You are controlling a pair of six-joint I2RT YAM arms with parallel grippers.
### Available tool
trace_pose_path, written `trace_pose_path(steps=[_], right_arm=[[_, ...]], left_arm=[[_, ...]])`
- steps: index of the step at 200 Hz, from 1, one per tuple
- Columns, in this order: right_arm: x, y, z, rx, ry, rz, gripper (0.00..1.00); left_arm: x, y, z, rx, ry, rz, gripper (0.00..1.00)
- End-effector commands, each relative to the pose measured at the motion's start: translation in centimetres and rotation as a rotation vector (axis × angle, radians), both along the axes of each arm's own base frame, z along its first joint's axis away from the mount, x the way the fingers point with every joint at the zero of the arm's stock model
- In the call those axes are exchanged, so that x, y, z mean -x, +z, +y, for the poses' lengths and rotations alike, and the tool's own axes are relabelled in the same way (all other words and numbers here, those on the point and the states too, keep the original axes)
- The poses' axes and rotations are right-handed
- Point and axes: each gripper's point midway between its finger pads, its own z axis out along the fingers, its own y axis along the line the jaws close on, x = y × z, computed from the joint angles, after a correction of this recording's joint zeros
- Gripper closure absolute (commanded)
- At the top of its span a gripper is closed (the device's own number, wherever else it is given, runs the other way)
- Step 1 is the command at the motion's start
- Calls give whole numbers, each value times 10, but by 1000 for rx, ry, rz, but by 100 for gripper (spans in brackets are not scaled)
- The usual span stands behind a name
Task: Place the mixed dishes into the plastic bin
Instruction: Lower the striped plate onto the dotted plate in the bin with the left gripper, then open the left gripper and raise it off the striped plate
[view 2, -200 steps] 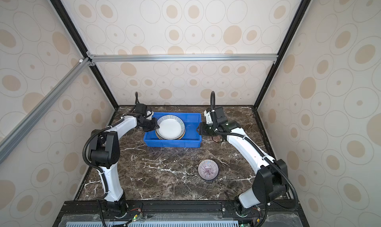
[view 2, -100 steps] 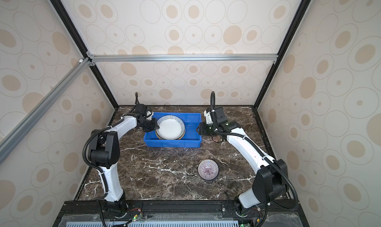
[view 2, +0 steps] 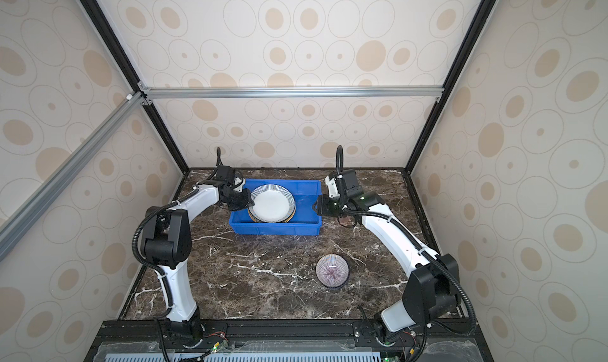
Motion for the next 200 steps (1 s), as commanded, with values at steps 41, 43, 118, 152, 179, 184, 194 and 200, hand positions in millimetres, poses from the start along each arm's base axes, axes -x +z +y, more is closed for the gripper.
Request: trace_pose_path(steps=[41, 43, 118, 152, 179, 184, 194, 200], right_arm=[[2, 2, 0, -13, -1, -2, 50], [2, 2, 0, -14, -1, -3, 50], [4, 0, -1, -14, -1, 3, 50], [5, -5, 0, -6, 4, 28, 50], [7, -6, 0, -7, 8, 40, 50], [7, -7, 0, -8, 7, 44, 50], [8, -7, 1, -9, 8, 44, 50], [8, -7, 0, -9, 9, 47, 50]], left_arm=[[10, -27, 7, -41, -11, 76, 87], [10, -26, 7, -40, -12, 74, 87], [13, -28, 9, -52, -10, 85, 86], [15, -26, 12, -70, -8, 85, 86], [17, -23, 13, -76, -9, 82, 86], [17, -22, 13, -77, -9, 80, 86], [17, -20, 14, -82, -8, 76, 86], [17, -19, 15, -83, -6, 76, 86]])
